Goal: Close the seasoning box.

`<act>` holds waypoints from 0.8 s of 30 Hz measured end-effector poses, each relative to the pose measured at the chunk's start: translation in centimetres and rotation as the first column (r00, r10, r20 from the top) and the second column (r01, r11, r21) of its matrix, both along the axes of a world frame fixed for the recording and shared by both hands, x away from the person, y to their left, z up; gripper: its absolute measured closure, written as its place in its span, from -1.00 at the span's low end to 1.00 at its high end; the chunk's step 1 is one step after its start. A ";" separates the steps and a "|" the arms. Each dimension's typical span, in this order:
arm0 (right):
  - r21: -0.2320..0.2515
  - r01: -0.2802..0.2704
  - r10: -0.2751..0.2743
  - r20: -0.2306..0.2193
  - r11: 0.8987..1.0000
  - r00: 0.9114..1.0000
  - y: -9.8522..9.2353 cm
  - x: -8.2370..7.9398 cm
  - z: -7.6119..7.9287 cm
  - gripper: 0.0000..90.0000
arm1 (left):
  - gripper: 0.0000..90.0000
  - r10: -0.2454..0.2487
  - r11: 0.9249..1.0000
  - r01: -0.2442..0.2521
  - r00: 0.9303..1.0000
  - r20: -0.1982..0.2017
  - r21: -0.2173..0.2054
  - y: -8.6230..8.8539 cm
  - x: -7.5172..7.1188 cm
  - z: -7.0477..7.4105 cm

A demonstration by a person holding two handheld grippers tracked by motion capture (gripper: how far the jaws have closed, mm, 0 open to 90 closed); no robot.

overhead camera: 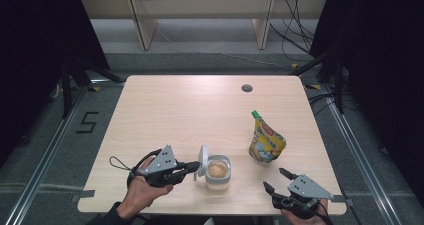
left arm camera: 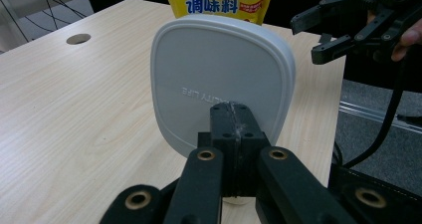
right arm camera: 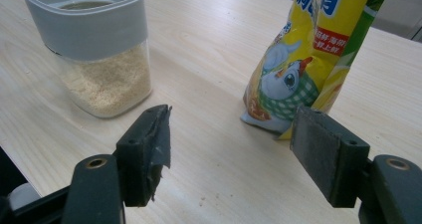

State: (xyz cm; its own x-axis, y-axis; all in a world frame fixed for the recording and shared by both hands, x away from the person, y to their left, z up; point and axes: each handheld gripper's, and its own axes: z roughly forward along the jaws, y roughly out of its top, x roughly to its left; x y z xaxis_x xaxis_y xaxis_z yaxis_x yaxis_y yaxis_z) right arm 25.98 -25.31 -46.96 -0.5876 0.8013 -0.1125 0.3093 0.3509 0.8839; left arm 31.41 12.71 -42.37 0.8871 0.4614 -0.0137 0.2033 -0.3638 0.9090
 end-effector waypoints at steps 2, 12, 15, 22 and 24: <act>0.009 0.002 -0.002 -0.020 1.000 1.000 0.1 -0.1 0.0 -0.27 | 0.98 -0.014 1.000 0.014 1.000 0.001 0.000 -0.2 0.0 0.0; 0.001 -0.004 0.004 -0.011 1.000 1.000 0.1 0.0 0.0 -0.27 | 0.98 -0.029 1.000 0.029 1.000 -0.008 -0.004 -1.1 -0.2 0.2; 0.004 0.000 0.000 -0.007 1.000 1.000 0.1 -0.1 -0.1 -0.27 | 0.98 -0.026 1.000 0.026 1.000 -0.006 -0.005 -1.0 -0.2 0.2; 0.003 -0.001 0.001 -0.007 1.000 1.000 0.2 -0.1 -0.1 -0.27 | 0.94 -0.011 0.999 0.010 1.000 -0.027 -0.038 -0.6 -0.3 0.2; 0.002 -0.002 0.002 -0.007 1.000 1.000 0.1 0.0 -0.1 -0.27 | 0.88 -0.004 0.999 0.003 0.999 -0.040 -0.044 -0.3 -0.4 0.3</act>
